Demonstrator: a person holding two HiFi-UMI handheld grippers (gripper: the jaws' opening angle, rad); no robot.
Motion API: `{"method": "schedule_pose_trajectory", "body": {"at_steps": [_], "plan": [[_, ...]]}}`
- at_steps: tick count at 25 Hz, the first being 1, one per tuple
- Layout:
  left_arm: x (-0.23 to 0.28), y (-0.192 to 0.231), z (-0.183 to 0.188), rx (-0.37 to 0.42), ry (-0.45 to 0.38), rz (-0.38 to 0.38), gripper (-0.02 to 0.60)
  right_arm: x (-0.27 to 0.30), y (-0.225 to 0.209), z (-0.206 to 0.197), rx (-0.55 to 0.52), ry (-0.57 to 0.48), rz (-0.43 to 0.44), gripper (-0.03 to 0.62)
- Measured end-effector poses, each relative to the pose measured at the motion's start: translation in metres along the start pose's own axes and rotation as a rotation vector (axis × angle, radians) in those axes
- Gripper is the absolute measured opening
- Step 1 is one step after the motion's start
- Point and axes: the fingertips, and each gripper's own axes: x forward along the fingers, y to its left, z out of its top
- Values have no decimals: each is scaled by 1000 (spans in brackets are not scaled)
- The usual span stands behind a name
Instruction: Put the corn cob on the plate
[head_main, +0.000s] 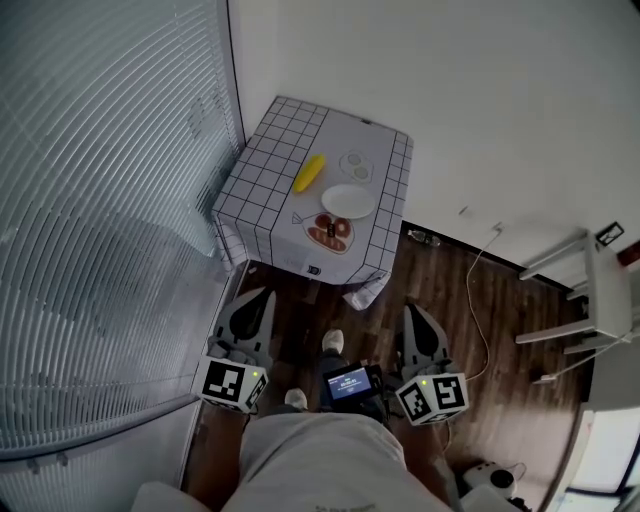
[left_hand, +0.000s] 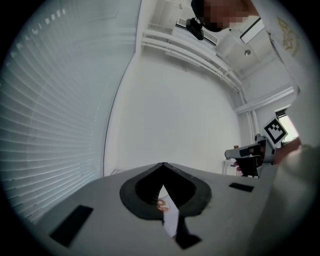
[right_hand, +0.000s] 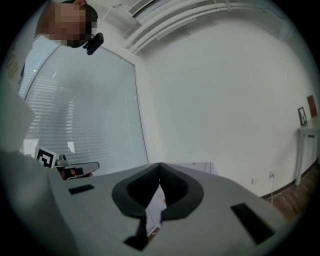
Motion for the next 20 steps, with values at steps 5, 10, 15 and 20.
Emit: {"method": "schedule_pose_trajectory", "body": {"at_steps": [5,10,15,20], "plan": [[30,16,-4,-11,16,27,8,35,-24,4,20,-25,0,6],[77,31,-4,5,39,49,8,81,-43,11,-30,3,55,6],[128,43,-2,3,44,80,8,131,-65,15,-4,14,107,6],[170,49,-7,-2,60,95,8,168,-83,15,19,29,141,6]]}}
